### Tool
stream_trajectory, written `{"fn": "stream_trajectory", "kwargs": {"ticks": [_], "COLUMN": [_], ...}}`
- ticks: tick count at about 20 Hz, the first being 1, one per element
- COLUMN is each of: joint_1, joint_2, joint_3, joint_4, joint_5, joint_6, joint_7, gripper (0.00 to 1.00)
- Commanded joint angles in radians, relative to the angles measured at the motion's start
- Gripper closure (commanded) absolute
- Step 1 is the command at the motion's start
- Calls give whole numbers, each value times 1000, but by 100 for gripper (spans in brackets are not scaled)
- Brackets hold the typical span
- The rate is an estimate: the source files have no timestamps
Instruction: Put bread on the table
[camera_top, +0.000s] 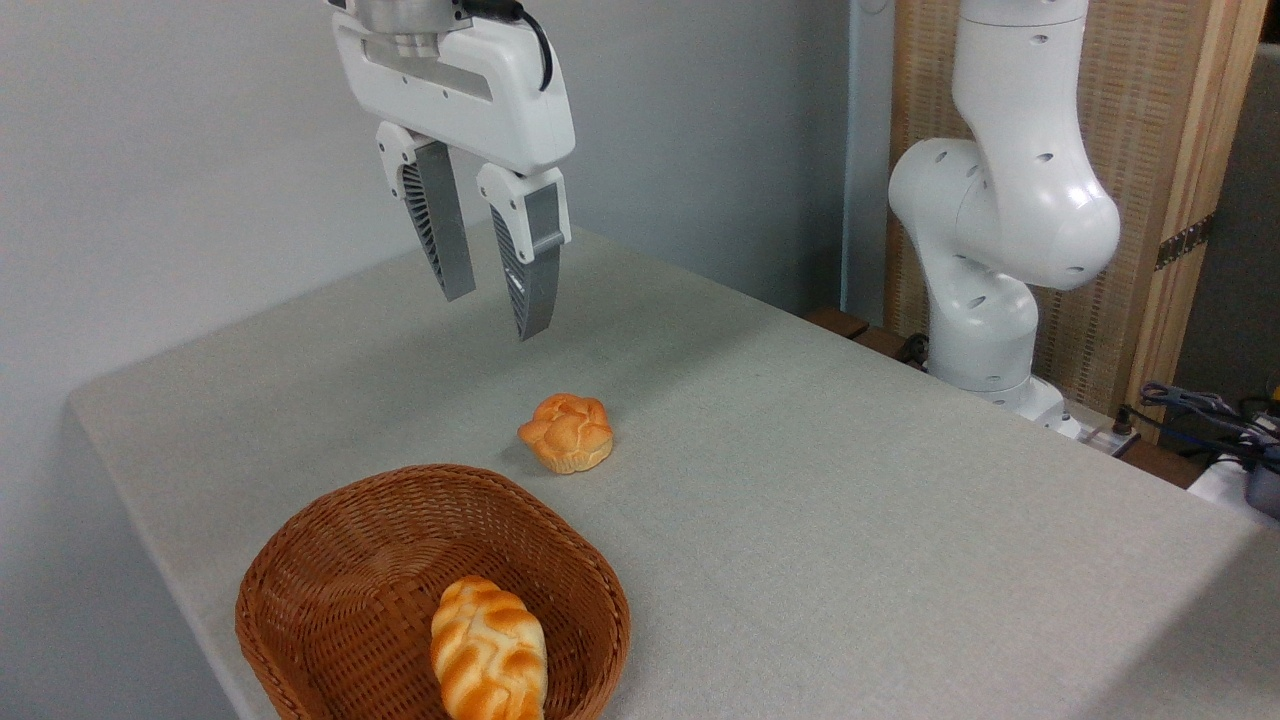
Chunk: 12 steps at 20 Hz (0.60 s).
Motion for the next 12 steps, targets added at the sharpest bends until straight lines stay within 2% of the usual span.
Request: {"fn": "stream_trajectory", "kwargs": {"ticks": [1, 12], "joint_1": [-3, -1], "joint_2": [-4, -3], "joint_3": [12, 14], "joint_4": [15, 13], "joint_5": [-27, -27], "joint_6": [-33, -26], "joint_7": [13, 50], "gripper": [0, 0]}}
